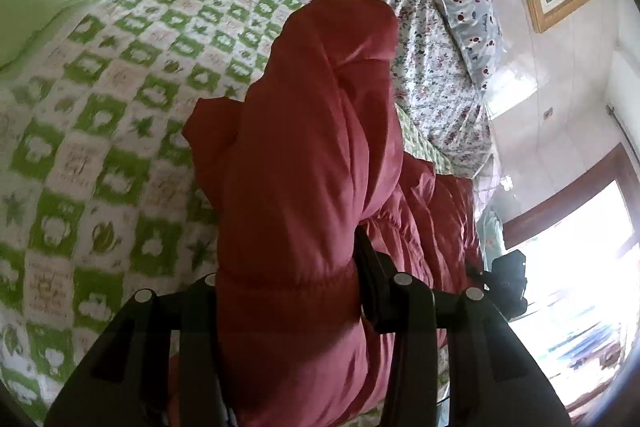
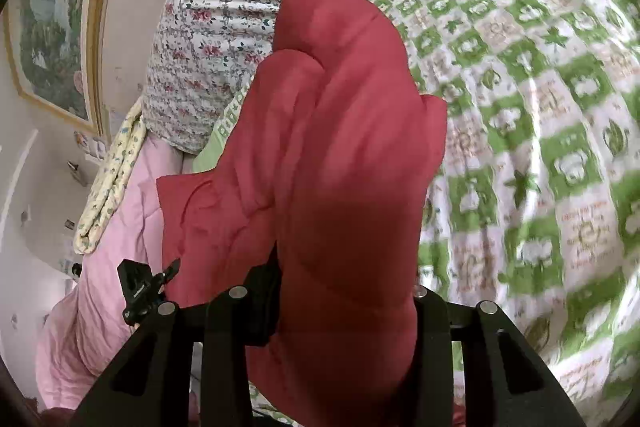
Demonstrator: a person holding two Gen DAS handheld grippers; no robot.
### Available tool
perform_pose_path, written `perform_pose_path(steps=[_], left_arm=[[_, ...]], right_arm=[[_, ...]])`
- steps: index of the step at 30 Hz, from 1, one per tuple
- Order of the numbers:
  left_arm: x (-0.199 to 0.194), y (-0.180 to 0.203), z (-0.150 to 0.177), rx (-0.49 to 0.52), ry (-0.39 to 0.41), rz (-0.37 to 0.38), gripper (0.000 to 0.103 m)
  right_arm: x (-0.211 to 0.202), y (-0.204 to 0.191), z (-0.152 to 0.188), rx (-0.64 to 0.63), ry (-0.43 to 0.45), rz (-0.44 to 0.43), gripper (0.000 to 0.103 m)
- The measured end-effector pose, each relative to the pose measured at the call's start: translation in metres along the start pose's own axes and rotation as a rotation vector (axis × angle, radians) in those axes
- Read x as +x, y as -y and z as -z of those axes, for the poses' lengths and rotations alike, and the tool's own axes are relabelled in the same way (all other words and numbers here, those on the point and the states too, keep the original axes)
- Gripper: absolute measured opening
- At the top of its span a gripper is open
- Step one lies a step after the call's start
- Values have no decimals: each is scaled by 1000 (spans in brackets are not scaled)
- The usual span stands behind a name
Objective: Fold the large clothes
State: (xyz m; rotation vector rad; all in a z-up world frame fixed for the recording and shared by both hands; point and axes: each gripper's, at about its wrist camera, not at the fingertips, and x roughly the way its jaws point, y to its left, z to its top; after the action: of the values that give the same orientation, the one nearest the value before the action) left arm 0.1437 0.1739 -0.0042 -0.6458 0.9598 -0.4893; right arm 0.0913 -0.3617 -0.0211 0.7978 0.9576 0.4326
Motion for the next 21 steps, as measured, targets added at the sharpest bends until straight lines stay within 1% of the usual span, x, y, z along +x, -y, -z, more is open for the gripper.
perform_pose_path(steps=[1,7,11,13,19,21], left_arm=[[0,-3,2,-5,1,-3,40],[17,-15,5,4,6,-123,41],[27,-24,4,-13,6,-148,44],[30,-26,4,-6,8,-164,46],[38,-26,5,9,26,-221,52],[39,-27,5,9,35,-246,57]], right_arm=[[-1,1,1,3,4,-1,40],[8,18,3,26,40,56,49],[13,31,6,53,73,66,55],[13,36,8,68,86,70,57],[15,39,8,63,118,131,66],[16,39,7,56,125,153,70]])
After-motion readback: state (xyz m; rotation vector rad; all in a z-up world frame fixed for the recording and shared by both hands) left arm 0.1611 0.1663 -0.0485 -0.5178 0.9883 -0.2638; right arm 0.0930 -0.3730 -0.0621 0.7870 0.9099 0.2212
